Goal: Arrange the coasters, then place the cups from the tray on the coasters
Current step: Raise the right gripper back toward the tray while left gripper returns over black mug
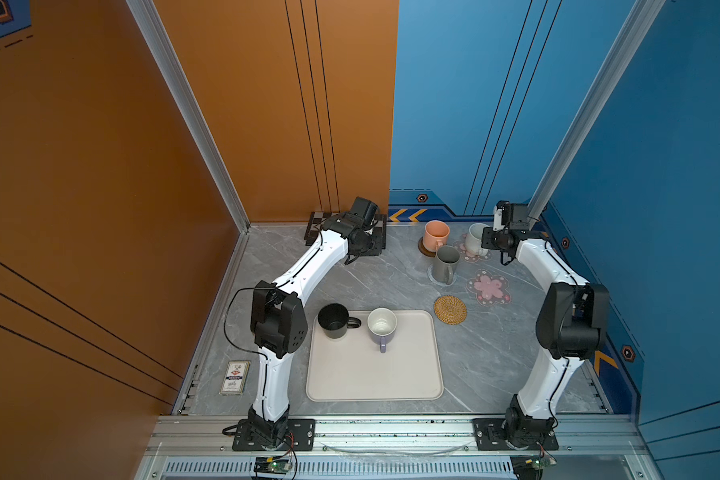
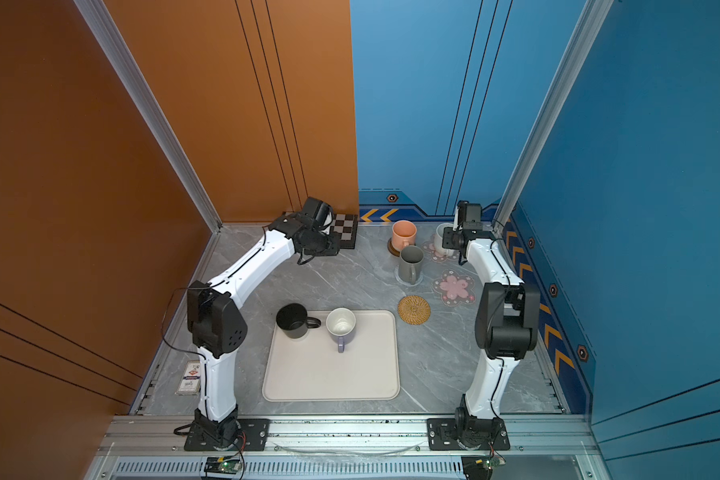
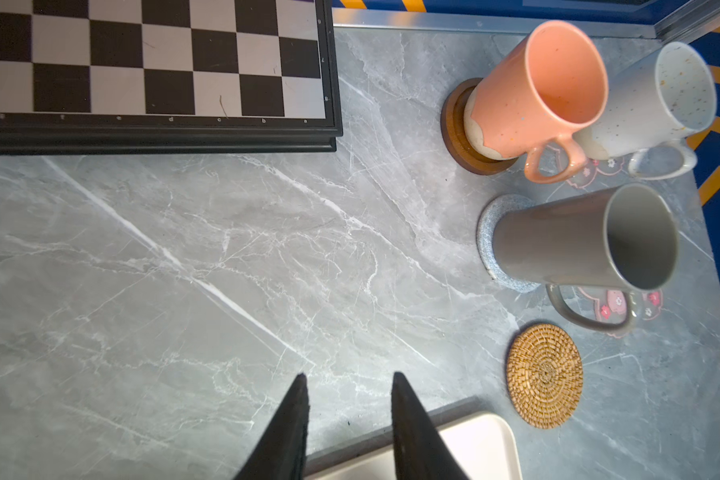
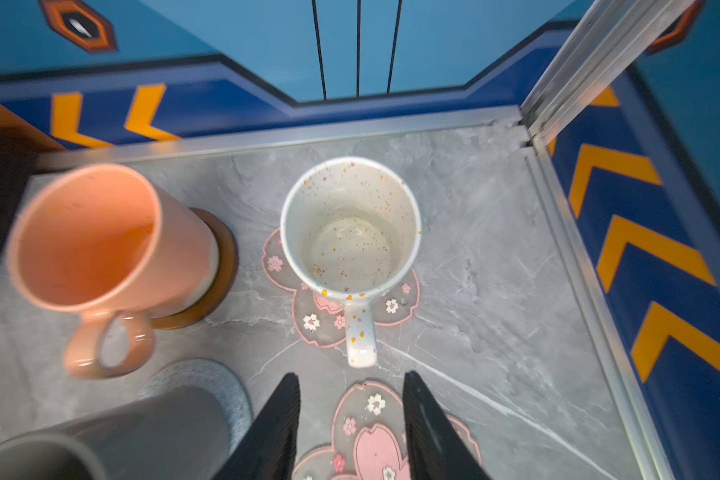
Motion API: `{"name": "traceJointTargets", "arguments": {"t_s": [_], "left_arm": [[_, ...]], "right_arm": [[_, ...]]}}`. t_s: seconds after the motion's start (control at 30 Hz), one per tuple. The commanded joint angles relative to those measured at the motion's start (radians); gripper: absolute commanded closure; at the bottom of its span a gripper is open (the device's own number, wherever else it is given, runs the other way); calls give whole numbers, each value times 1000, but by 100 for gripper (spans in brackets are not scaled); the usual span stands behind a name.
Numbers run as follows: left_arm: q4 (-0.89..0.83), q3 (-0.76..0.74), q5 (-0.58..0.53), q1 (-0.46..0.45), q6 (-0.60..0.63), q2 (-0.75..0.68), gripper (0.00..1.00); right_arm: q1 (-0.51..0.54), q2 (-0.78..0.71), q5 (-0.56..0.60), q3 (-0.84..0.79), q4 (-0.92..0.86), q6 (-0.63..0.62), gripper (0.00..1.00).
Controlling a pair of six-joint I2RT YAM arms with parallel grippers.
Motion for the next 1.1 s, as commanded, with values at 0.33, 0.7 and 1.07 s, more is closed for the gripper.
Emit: {"name": "traceJointTargets", "arguments": {"t_s": [0.33, 0.7, 1.07], "left_arm": [[-48, -448, -67, -20, 24, -532, 62], [-123, -696, -109, -21, -27, -797, 60], [-132, -833, -152, -91, -87, -895, 59]], "right_arm": [[112, -531, 98, -262, -228, 170, 53], [373, -796, 178, -427, -359, 356, 52], [631, -897, 258, -611, -385, 533, 52]]}}
